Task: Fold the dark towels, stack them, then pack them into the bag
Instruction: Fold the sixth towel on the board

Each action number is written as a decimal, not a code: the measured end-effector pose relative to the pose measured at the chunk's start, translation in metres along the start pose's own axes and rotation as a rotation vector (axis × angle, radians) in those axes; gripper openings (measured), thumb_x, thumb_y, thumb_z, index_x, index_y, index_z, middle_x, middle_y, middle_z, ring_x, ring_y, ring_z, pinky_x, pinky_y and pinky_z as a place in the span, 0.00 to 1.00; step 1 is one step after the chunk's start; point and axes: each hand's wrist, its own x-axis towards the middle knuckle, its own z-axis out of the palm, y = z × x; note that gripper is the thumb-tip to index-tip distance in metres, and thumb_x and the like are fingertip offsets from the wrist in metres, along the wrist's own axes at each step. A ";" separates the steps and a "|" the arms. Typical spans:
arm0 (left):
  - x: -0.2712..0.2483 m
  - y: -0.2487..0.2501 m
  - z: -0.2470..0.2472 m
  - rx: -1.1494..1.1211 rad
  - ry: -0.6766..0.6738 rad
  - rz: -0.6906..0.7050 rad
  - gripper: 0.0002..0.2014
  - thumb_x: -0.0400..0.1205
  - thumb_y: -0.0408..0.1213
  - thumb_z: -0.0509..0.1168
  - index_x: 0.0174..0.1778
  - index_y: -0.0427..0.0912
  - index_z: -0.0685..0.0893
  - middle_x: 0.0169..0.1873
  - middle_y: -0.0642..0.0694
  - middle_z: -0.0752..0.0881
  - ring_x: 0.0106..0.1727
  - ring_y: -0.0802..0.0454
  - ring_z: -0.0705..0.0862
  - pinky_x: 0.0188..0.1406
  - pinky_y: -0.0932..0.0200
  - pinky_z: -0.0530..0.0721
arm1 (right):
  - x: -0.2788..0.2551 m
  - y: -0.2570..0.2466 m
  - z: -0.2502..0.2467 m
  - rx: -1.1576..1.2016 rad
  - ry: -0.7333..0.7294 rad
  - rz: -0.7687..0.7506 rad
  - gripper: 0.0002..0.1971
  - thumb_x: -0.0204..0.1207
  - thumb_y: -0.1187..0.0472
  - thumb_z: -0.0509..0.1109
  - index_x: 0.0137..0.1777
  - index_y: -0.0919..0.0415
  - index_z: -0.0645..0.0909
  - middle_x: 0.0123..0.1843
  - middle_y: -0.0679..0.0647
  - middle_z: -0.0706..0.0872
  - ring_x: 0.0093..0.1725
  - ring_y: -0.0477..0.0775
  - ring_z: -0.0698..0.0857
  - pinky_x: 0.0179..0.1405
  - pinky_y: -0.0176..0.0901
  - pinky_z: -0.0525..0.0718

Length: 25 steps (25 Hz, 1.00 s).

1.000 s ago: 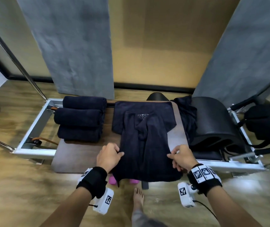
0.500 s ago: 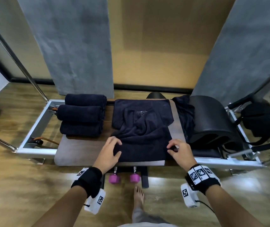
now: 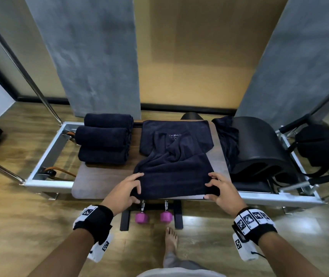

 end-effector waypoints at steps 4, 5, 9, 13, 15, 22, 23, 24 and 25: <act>0.000 0.006 -0.009 -0.193 0.125 -0.015 0.17 0.77 0.26 0.80 0.35 0.53 0.84 0.72 0.61 0.84 0.77 0.54 0.82 0.74 0.53 0.82 | -0.001 -0.003 -0.001 -0.067 0.087 -0.093 0.06 0.80 0.59 0.79 0.54 0.55 0.87 0.75 0.46 0.78 0.73 0.49 0.79 0.72 0.39 0.74; 0.001 0.011 -0.013 -0.289 0.187 -0.038 0.15 0.79 0.28 0.80 0.37 0.53 0.85 0.64 0.60 0.90 0.70 0.56 0.87 0.70 0.53 0.84 | -0.001 -0.004 -0.001 -0.072 0.090 -0.102 0.08 0.80 0.54 0.79 0.55 0.54 0.86 0.74 0.44 0.77 0.72 0.46 0.79 0.71 0.40 0.76; 0.013 0.036 -0.034 -0.493 0.441 -0.107 0.08 0.82 0.32 0.78 0.42 0.49 0.87 0.43 0.50 0.95 0.49 0.56 0.93 0.54 0.53 0.88 | -0.001 -0.006 -0.004 -0.096 0.040 -0.105 0.18 0.76 0.48 0.82 0.61 0.51 0.84 0.69 0.39 0.74 0.66 0.40 0.75 0.67 0.40 0.79; 0.039 0.057 -0.054 -0.562 0.556 -0.111 0.06 0.85 0.32 0.75 0.45 0.47 0.89 0.39 0.49 0.93 0.49 0.55 0.91 0.52 0.58 0.86 | 0.020 -0.007 -0.022 0.057 0.216 -0.088 0.11 0.80 0.74 0.74 0.54 0.59 0.88 0.50 0.48 0.89 0.51 0.54 0.89 0.55 0.51 0.87; 0.059 0.066 -0.063 -0.583 0.640 -0.109 0.07 0.86 0.32 0.74 0.46 0.48 0.89 0.37 0.52 0.91 0.46 0.58 0.89 0.50 0.64 0.84 | 0.041 -0.008 -0.045 0.253 0.281 -0.018 0.09 0.79 0.76 0.74 0.53 0.64 0.90 0.46 0.53 0.92 0.48 0.55 0.91 0.51 0.50 0.89; 0.167 0.083 -0.084 -0.568 0.766 -0.189 0.10 0.89 0.25 0.65 0.53 0.44 0.87 0.49 0.43 0.89 0.51 0.52 0.85 0.49 0.69 0.80 | 0.150 -0.012 -0.124 0.685 0.375 0.069 0.04 0.83 0.71 0.74 0.52 0.65 0.89 0.41 0.60 0.91 0.34 0.45 0.87 0.29 0.37 0.85; 0.183 0.082 -0.086 -0.572 0.773 -0.231 0.10 0.89 0.24 0.64 0.55 0.43 0.87 0.51 0.42 0.89 0.55 0.51 0.85 0.55 0.63 0.82 | 0.170 -0.011 -0.127 0.676 0.379 0.092 0.04 0.83 0.71 0.74 0.52 0.64 0.89 0.40 0.61 0.90 0.31 0.45 0.86 0.26 0.38 0.84; 0.195 0.080 -0.087 -0.585 0.789 -0.289 0.08 0.89 0.25 0.65 0.56 0.42 0.87 0.54 0.41 0.89 0.58 0.50 0.85 0.61 0.58 0.82 | 0.186 -0.009 -0.127 0.669 0.377 0.122 0.04 0.83 0.71 0.74 0.52 0.65 0.89 0.39 0.61 0.89 0.29 0.45 0.85 0.25 0.38 0.83; 0.211 0.077 -0.089 -0.595 0.816 -0.356 0.06 0.89 0.27 0.67 0.58 0.40 0.87 0.56 0.42 0.89 0.61 0.50 0.83 0.64 0.55 0.81 | 0.205 -0.005 -0.128 0.650 0.372 0.155 0.03 0.83 0.71 0.74 0.52 0.66 0.89 0.39 0.62 0.89 0.28 0.45 0.84 0.25 0.39 0.84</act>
